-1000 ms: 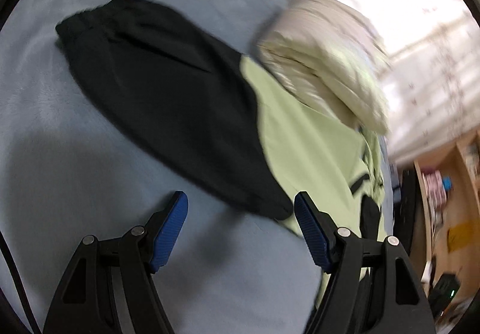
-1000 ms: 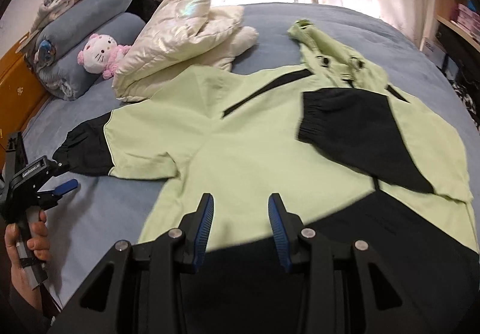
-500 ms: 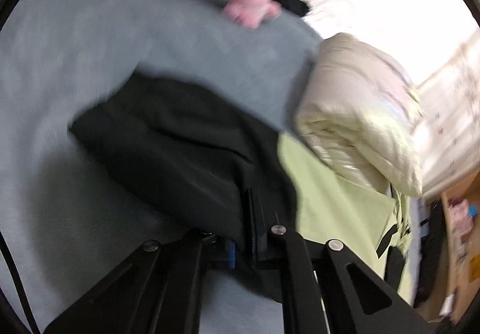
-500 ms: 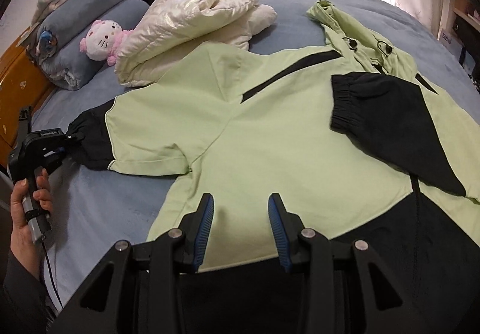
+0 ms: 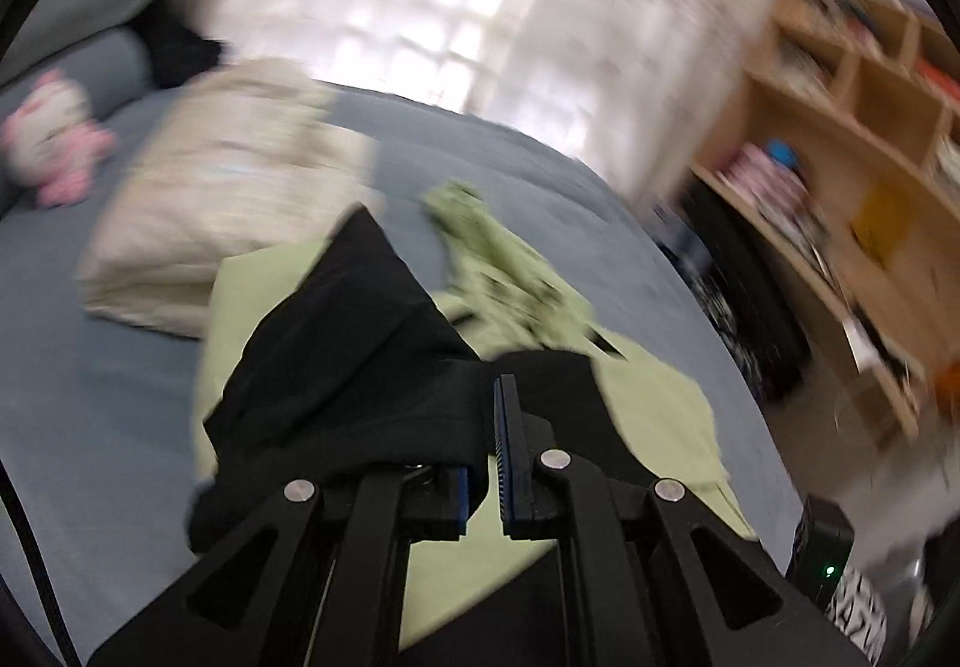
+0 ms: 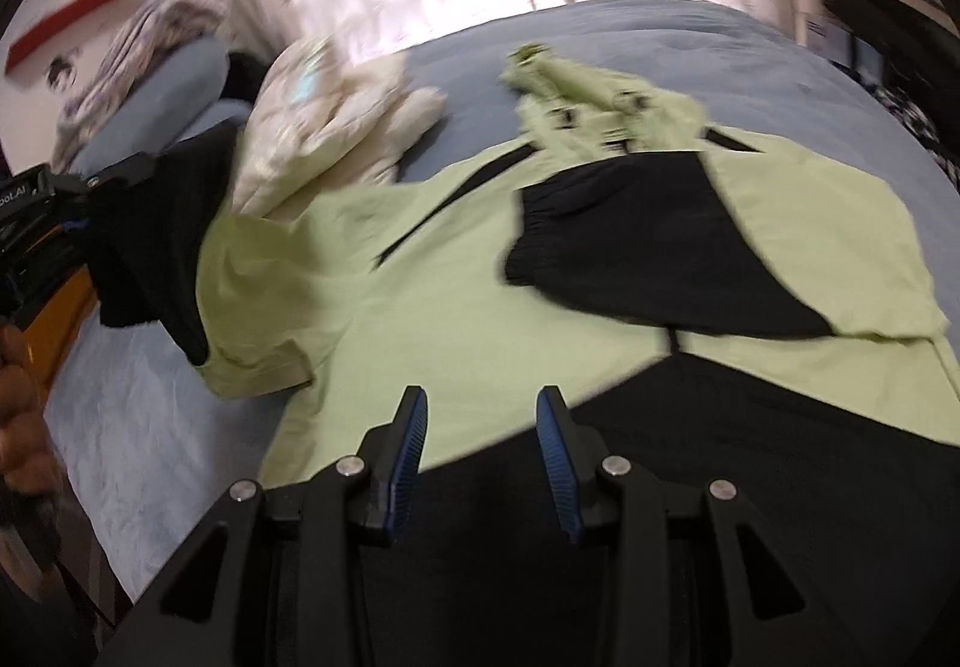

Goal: Fold large clothes

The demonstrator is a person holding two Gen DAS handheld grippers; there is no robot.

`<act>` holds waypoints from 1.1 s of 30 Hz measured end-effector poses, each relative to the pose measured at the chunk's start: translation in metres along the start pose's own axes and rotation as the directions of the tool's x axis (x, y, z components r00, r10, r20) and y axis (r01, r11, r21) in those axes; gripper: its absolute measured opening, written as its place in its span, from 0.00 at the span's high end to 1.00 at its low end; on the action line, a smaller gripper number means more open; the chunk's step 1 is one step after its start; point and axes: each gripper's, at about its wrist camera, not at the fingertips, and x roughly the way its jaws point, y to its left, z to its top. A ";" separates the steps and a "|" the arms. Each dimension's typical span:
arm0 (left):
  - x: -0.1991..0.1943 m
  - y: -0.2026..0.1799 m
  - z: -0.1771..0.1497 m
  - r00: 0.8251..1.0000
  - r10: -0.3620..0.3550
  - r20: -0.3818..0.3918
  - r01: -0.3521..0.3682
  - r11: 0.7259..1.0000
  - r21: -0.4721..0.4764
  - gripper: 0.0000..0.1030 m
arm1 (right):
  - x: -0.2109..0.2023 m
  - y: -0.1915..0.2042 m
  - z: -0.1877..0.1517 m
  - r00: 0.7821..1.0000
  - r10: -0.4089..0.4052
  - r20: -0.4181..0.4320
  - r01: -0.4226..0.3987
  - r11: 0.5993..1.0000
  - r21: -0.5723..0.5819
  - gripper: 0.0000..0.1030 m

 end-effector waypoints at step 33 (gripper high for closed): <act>0.013 -0.028 -0.102 0.951 0.235 -0.202 -0.232 0.972 0.040 0.21 | -0.014 -0.054 -0.001 0.993 0.113 -0.031 -0.115 0.989 -0.091 0.51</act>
